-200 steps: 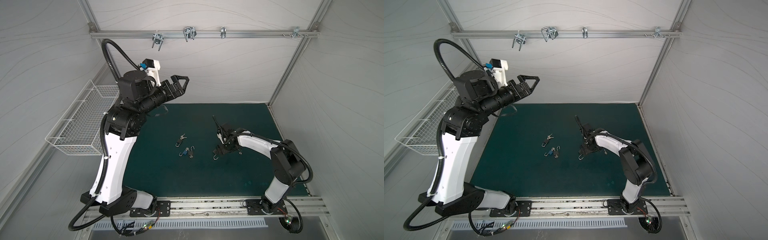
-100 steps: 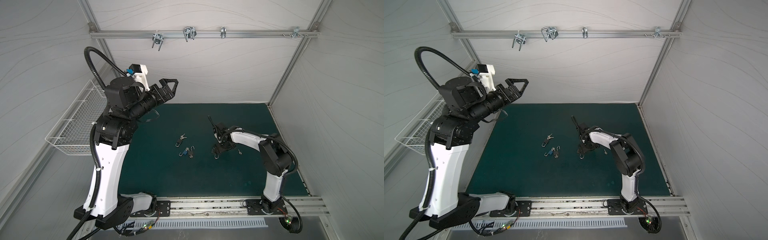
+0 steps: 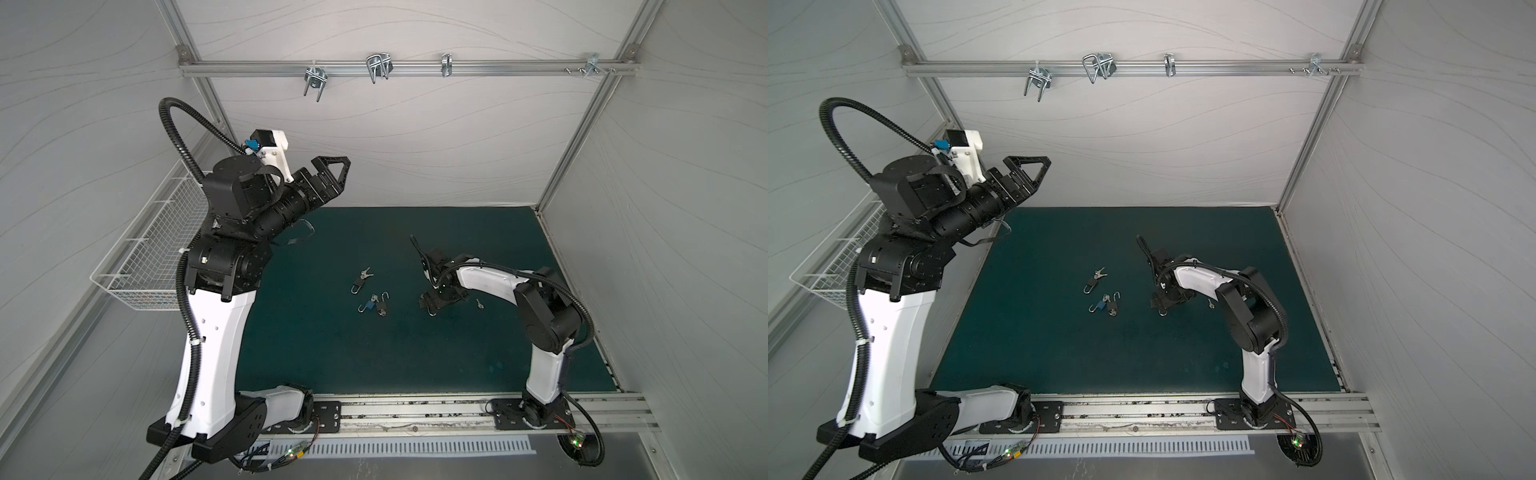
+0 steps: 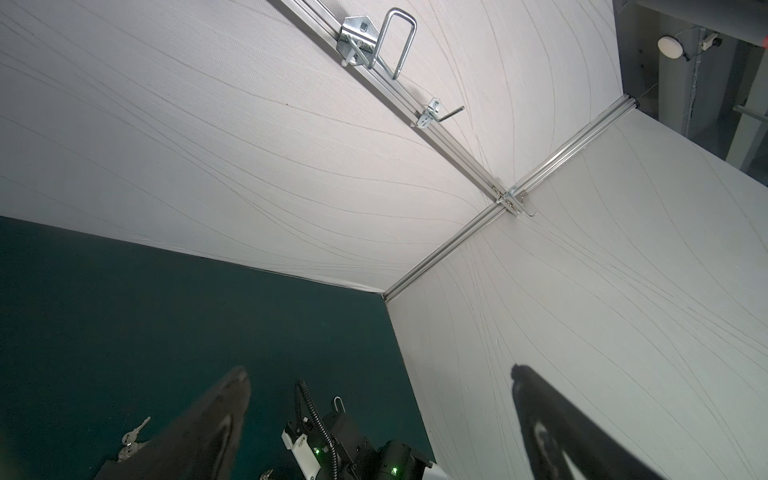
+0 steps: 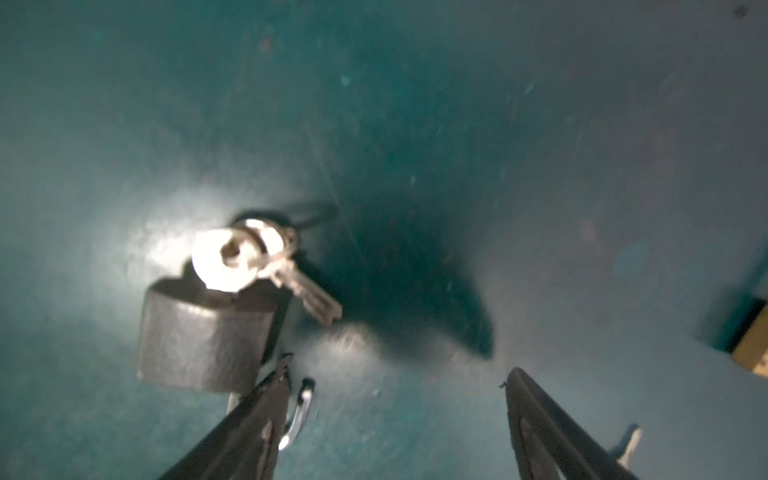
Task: Lock with the key
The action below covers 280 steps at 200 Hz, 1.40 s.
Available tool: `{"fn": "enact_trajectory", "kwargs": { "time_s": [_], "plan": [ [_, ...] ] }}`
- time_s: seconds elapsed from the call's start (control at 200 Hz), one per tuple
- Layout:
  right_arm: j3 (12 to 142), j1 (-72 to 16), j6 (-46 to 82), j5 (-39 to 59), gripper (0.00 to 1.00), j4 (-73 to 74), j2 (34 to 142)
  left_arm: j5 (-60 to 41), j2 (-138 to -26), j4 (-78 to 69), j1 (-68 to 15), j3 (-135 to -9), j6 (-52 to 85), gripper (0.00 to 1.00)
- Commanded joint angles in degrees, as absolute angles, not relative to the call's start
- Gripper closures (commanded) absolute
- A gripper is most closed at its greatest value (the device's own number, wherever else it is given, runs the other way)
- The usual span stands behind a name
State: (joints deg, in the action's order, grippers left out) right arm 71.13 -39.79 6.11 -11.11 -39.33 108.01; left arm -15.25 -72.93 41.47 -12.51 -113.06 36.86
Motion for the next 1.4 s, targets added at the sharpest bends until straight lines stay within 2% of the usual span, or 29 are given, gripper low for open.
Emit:
{"fn": "enact_trajectory", "kwargs": {
  "time_s": [0.0, 0.205, 0.465, 0.67, 0.825, 0.96, 1.19, 1.395],
  "plan": [
    [68.9, -41.8, 5.8, -8.9, 0.16, -42.6, 106.2, -14.5, -71.0, 38.6, -12.1, -113.7, 36.4, 0.01],
    [72.5, -44.7, 6.2, -8.0, 0.10, -41.7, 108.9, -15.5, -70.3, 36.2, -11.4, -112.4, 37.7, 0.01],
    [77.8, -44.0, 5.7, -10.4, 0.10, -41.1, 113.9, -15.6, -69.5, 35.8, -11.4, -112.5, 38.2, 0.01],
    [76.3, -42.2, 3.0, -9.4, 0.12, -40.5, 112.8, -13.8, -67.9, 37.1, -11.2, -110.9, 35.9, 0.01],
    [74.1, -41.8, -3.4, -0.7, 0.22, -39.1, 110.9, -16.1, -62.7, 32.2, -11.2, -99.7, 36.9, 0.01],
    [74.9, -41.5, -4.9, 5.4, 0.33, -40.3, 111.7, -17.4, -61.0, 35.2, -11.2, -94.6, 36.6, 0.01],
    [74.5, -41.9, -5.1, 5.5, 0.46, -42.0, 111.5, -18.0, -57.8, 39.5, -11.2, -89.1, 35.2, 0.01],
    [73.2, -44.9, -5.2, -0.6, 0.47, -43.4, 111.3, -17.1, -56.3, 42.1, -11.1, -86.2, 34.3, 0.01]
  ]
}}
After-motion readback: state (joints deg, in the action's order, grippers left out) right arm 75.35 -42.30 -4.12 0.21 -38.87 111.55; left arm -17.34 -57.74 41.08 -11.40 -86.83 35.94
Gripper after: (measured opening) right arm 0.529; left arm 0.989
